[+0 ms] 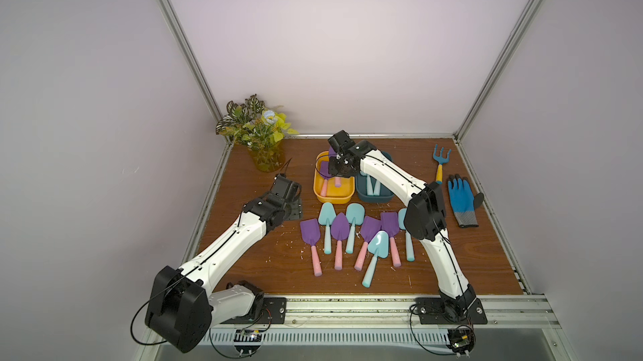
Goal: Sort the small shovels by color and place them into the storage box
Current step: Place the shovel in the storage box.
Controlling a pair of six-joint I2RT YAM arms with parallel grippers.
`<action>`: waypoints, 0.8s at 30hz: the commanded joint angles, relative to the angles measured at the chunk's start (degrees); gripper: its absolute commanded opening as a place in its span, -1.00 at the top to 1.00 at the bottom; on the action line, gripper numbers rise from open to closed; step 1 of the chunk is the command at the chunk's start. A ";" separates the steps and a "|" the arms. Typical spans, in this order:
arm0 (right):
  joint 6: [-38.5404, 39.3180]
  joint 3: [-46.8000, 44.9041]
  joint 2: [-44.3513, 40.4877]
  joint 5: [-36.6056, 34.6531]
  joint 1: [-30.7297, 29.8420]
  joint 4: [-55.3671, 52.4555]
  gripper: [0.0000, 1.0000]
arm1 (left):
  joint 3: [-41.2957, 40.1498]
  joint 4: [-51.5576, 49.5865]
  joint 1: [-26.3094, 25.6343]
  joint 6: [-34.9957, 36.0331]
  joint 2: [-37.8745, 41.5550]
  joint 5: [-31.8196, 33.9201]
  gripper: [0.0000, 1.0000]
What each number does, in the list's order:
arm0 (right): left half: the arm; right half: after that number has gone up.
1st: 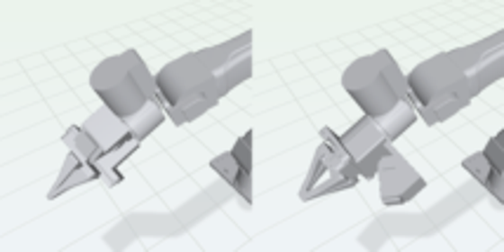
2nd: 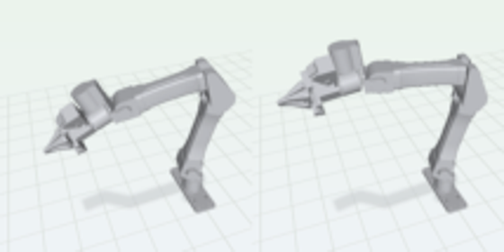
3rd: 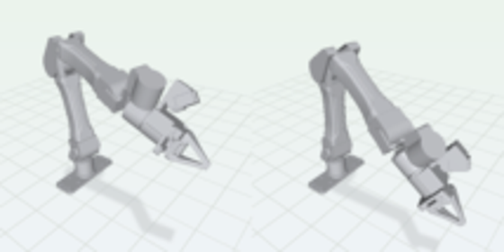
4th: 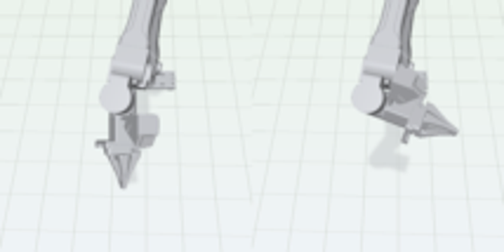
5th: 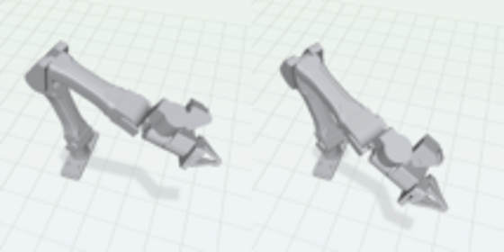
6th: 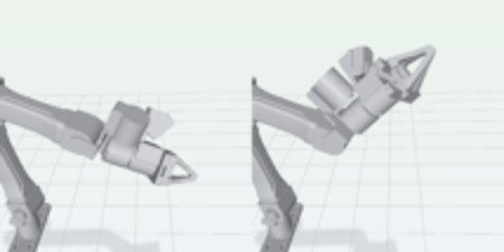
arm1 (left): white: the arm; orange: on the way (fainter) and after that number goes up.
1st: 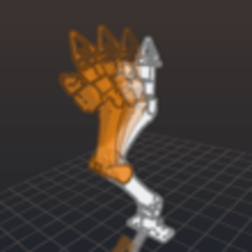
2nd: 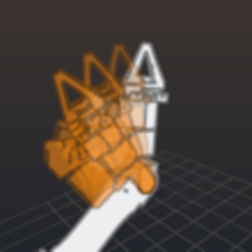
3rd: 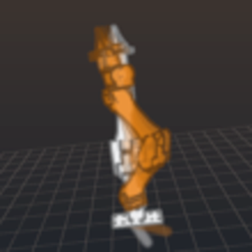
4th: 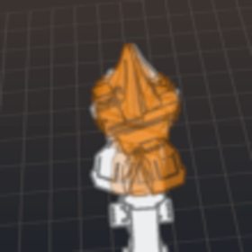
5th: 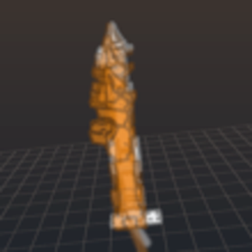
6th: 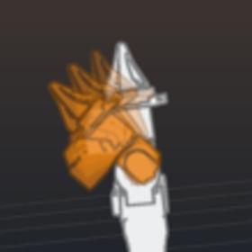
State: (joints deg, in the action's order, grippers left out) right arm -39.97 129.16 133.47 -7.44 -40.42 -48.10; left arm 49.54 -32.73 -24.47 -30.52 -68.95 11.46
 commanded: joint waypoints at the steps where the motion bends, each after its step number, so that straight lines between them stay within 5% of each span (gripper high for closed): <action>1: -2.02 2.64 0.12 -1.59 -0.24 -0.96 1.00 | -0.62 0.89 1.30 1.43 -0.66 -1.00 -0.52; 24: -5.20 -2.22 1.86 -5.55 -0.31 1.76 1.00 | -2.14 1.63 2.76 2.13 0.31 -2.41 -0.52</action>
State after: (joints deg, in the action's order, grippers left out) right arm -44.05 127.26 135.76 -11.51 -40.42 -47.48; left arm 48.03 -31.07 -22.44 -28.93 -69.21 9.26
